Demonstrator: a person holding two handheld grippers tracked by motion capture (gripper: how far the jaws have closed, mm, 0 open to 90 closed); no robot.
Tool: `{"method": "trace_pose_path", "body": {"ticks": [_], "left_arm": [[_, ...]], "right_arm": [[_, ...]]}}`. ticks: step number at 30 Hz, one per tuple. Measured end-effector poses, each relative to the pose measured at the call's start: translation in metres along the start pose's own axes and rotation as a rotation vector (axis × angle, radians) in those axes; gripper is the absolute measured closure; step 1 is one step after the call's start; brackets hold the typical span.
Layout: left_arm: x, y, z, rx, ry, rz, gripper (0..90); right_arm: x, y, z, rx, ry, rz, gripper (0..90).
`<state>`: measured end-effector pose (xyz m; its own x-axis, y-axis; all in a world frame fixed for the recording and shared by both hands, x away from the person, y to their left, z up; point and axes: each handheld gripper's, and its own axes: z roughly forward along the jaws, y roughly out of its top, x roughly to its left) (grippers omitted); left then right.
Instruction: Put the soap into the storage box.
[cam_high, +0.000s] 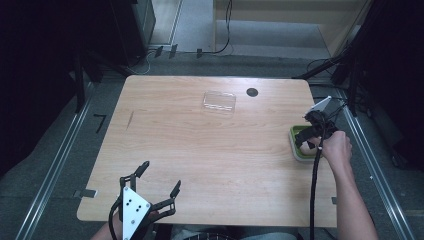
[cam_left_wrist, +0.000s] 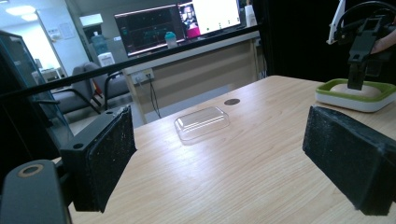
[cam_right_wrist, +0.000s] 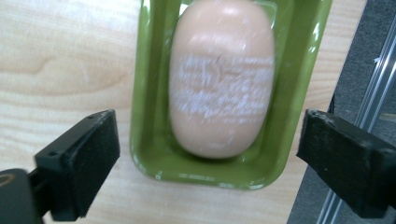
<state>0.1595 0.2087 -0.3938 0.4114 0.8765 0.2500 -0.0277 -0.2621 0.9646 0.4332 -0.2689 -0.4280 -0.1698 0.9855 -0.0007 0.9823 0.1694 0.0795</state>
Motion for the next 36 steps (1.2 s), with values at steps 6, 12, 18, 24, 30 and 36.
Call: {"method": "trace_pose_path", "body": {"ticks": [6, 12, 18, 24, 30, 36], "left_arm": [[0.001, 0.000, -0.002, -0.005, 0.000, -0.001, 9.9], [0.000, 0.000, -0.002, -0.008, -0.002, 0.001, 9.9], [0.000, 0.000, -0.001, -0.007, -0.004, 0.002, 9.9], [0.000, 0.000, -0.002, -0.009, -0.004, 0.001, 9.9], [-0.001, 0.000, -0.001, -0.009, -0.005, 0.002, 9.9], [-0.001, 0.000, -0.002, -0.009, -0.005, 0.003, 9.9]], "right_arm": [[0.009, -0.012, -0.005, 0.002, -0.008, -0.026, 3.3], [0.021, -0.026, -0.009, 0.000, -0.004, -0.067, 3.3], [0.031, -0.044, -0.012, 0.006, -0.006, -0.116, 3.3], [0.038, -0.061, -0.015, -0.001, -0.001, -0.155, 3.3], [0.046, -0.075, -0.012, 0.014, -0.010, -0.185, 3.3], [0.052, -0.088, -0.005, 0.031, -0.006, -0.217, 3.3]]}}
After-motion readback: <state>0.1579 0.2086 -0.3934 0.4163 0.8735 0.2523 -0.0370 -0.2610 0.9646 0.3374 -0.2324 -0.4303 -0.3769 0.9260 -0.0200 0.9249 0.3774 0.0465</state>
